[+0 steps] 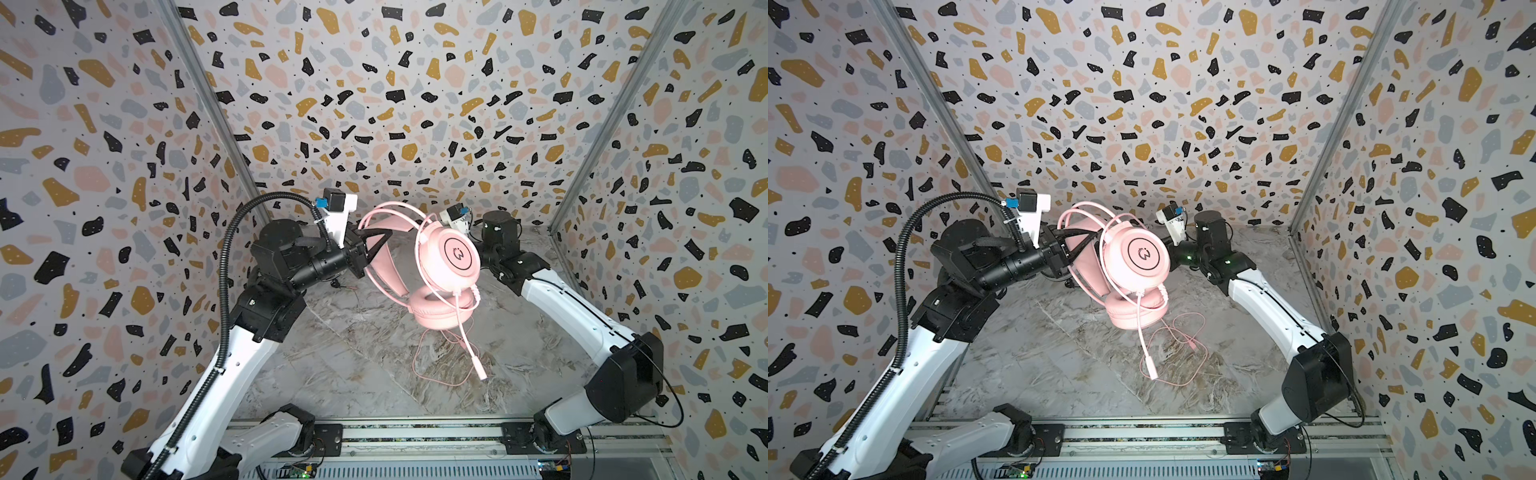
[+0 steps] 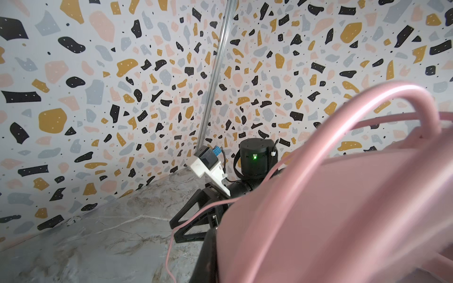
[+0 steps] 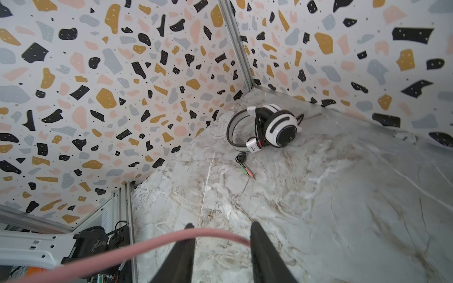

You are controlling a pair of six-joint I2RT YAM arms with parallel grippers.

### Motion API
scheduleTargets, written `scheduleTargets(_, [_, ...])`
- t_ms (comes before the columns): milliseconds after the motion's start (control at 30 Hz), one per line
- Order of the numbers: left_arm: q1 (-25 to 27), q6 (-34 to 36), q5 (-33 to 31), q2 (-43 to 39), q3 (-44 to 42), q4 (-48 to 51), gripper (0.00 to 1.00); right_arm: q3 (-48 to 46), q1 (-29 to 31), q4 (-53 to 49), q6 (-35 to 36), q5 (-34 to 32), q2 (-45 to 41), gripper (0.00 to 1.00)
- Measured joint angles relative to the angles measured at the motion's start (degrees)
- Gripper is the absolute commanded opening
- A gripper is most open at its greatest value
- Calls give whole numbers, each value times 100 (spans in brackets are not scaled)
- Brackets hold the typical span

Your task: Wrap the headphones

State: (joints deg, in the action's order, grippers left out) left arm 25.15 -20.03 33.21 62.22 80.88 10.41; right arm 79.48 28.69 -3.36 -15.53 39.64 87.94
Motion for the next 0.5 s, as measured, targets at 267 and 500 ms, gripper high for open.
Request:
scheduleTargets(267, [0,-271,-184,284,269,74,0,-551,114,1401,-468,378,590,47])
scheduleTargets(500, [0,-522,-260,507,627,142,0,-1056,212,2218,-754,538,1178,49])
